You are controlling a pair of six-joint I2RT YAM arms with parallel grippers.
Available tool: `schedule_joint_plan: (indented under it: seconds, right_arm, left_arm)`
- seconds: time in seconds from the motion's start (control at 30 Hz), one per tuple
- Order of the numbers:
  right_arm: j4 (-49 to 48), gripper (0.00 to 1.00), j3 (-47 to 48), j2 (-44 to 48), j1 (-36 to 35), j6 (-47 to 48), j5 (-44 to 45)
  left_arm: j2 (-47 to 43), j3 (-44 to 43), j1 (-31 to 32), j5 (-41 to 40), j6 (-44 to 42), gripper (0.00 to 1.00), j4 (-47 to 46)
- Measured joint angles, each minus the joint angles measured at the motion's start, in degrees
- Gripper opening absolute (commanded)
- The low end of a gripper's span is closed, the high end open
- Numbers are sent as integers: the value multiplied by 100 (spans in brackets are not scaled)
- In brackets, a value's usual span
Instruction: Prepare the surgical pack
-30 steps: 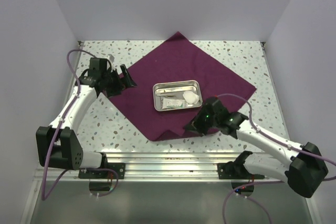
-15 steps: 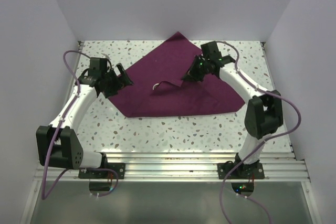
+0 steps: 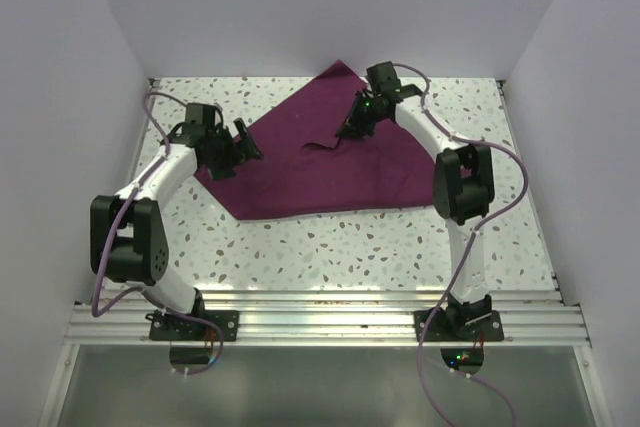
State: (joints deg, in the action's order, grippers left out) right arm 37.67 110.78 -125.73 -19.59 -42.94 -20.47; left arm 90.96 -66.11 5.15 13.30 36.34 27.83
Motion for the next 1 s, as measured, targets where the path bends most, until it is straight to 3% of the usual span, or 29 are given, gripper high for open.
schedule_joint_plan:
  seconds: [1.0]
  right_arm:
    - [258, 4, 1276, -1469, 225, 190, -17]
  left_arm:
    - [911, -605, -101, 507, -455, 100, -90]
